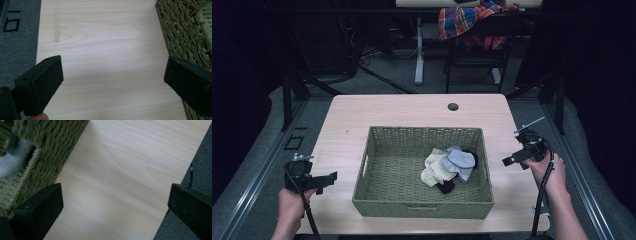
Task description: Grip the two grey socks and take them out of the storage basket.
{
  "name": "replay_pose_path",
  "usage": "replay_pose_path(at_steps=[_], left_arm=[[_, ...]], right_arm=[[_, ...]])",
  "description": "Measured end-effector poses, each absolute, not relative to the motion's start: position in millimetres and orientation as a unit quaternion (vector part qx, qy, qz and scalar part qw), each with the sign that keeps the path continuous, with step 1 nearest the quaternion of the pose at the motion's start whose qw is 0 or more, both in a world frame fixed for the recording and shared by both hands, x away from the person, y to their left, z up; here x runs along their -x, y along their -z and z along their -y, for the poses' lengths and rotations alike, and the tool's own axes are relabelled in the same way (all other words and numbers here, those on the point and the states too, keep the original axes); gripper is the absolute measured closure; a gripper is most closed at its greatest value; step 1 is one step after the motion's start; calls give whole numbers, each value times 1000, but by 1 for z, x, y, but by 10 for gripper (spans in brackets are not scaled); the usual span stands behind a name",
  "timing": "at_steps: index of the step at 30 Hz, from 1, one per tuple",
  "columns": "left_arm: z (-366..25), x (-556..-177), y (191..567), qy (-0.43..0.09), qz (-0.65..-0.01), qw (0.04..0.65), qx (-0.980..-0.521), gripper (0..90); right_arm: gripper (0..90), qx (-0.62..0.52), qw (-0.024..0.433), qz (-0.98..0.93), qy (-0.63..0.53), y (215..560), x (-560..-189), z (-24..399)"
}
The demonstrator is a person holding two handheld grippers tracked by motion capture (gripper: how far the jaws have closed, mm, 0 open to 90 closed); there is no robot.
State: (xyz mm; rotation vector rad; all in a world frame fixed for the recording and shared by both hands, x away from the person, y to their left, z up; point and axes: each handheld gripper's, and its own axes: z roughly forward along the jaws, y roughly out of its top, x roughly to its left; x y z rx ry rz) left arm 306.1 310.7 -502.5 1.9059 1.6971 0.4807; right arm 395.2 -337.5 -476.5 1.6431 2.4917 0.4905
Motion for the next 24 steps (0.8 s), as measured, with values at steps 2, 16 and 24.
replay_pose_path(at_steps=[2, 16, 24], left_arm=[[-311, -307, 503, -176, -630, 268, -707, 24], [-314, -305, 505, -175, -636, 267, -703, 24], [-311, -302, 503, -178, -632, 264, -706, 23]], right_arm=[[0, -538, 59, -823, -173, 468, -395, 334], [0, -495, 84, -838, -214, 413, -395, 304], [1, -461, 79, -858, -212, 399, -399, 277]])
